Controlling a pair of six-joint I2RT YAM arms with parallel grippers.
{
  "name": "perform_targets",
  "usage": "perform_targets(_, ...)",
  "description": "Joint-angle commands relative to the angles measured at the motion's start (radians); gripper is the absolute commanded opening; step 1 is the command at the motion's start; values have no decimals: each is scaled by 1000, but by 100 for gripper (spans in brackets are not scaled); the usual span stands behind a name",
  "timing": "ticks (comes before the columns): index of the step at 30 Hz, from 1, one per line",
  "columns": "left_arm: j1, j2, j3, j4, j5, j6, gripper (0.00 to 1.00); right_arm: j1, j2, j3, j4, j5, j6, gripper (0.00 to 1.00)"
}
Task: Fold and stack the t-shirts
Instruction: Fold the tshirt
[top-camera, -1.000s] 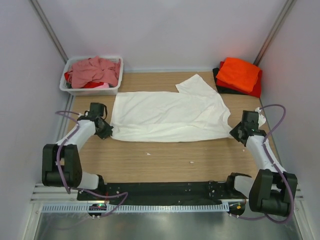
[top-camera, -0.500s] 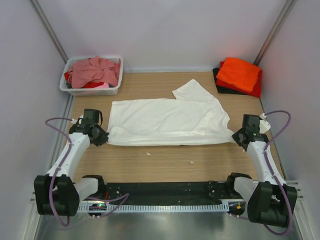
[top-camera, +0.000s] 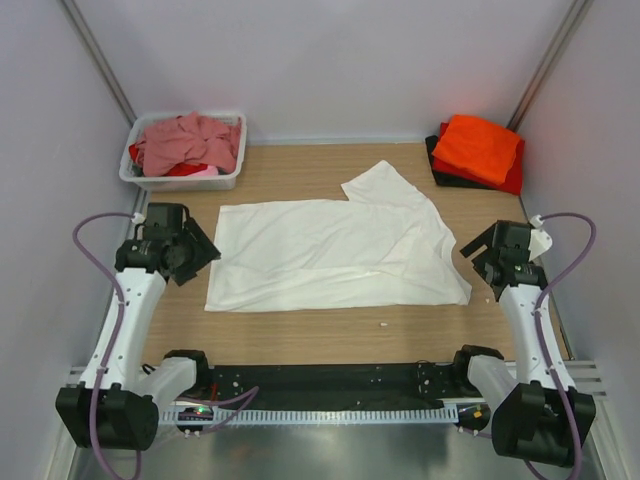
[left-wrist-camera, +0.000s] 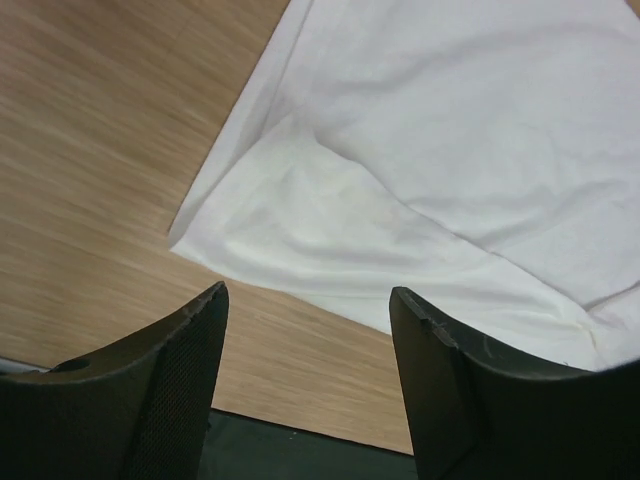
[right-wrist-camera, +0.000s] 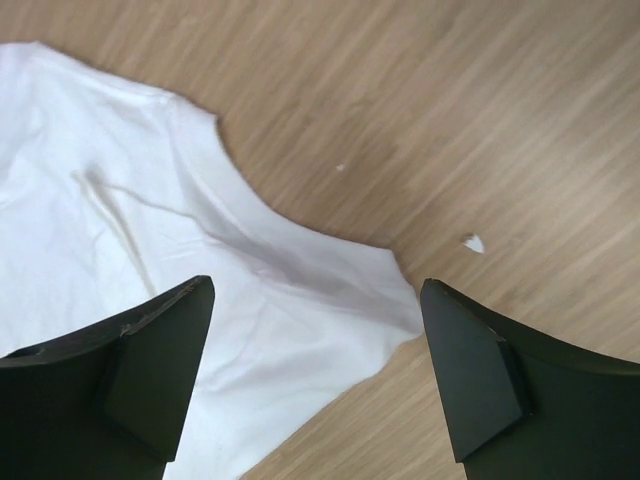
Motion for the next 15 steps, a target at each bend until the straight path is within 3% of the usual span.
perform_targets(1, 6, -15, 83, -70, 27, 192, 67, 0, 28, 57, 95, -197, -86, 89)
perform_targets(2, 6, -15, 88, -77, 24, 215, 67, 8, 44, 54, 109, -315, -72, 84)
perform_targets(4, 5, -28, 79, -77, 23, 259, 67, 65, 106, 49, 149, -370, -51, 79)
perform_targets(9, 3, -58, 24, -41, 29, 226, 65, 296, 209, 49, 218, -315, 37, 66)
perform_targets(15, 5, -82, 11, -7, 7, 217, 66, 364, 352, 55, 312, -313, 75, 50)
